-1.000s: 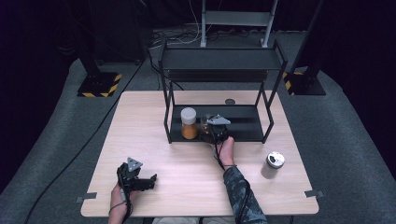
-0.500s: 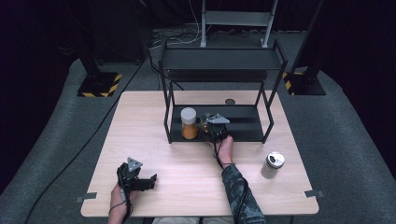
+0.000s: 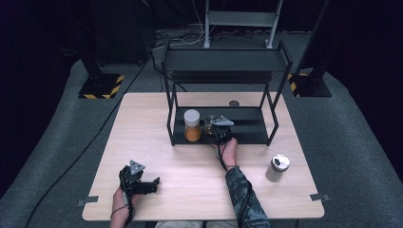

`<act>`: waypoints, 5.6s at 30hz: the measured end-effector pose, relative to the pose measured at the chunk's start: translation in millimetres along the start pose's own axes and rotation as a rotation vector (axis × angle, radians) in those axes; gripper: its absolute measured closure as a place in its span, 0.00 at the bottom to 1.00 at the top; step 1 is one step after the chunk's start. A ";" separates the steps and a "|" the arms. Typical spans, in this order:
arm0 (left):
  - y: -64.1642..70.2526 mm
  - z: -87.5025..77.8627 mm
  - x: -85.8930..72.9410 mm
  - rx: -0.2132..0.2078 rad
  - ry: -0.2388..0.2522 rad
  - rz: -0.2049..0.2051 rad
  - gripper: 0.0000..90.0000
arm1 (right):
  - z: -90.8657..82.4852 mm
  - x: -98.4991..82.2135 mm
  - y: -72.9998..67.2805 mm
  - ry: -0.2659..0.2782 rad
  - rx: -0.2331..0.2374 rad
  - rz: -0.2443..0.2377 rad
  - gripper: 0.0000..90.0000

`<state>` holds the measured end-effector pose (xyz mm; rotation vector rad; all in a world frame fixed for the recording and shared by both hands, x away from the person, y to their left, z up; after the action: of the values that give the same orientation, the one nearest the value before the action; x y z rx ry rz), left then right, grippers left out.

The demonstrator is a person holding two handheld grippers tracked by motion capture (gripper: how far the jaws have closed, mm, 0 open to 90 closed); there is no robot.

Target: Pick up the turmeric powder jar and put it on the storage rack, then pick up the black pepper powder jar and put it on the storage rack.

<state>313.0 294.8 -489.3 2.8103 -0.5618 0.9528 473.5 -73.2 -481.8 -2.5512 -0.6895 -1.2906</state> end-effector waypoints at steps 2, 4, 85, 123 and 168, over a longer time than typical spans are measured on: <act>0.2 0.0 0.0 0.001 0.001 0.000 0.01 | -0.1 -0.2 0.7 -0.001 0.004 0.000 0.34; 0.2 0.0 -0.1 0.001 0.001 0.000 0.01 | 0.0 0.9 0.7 -0.006 0.004 0.001 0.34; -1.1 0.2 0.4 -0.005 -0.002 -0.001 0.01 | -113.5 -81.2 -38.5 -0.259 0.144 -0.090 0.00; -0.5 0.7 0.5 0.016 0.000 -0.021 0.00 | -120.1 -93.2 -38.6 -0.265 0.140 -0.081 0.00; -1.7 0.9 0.9 0.009 -0.002 -0.021 0.00 | -139.6 -92.1 -23.2 -0.283 0.104 -0.098 0.01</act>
<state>314.8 295.9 -489.5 2.8198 -0.5290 0.9514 316.5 -134.6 -472.7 -2.6685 -0.9199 -0.8991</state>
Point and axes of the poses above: each handheld gripper's, and its own axes: z roughly forward along the jaws, x roughly out of its top, y roughly to its right, the point moved 7 cm from there along z, roughly forward along the jaws, and after that the axes turned 9 degrees about -y, right-handed, at the moved point
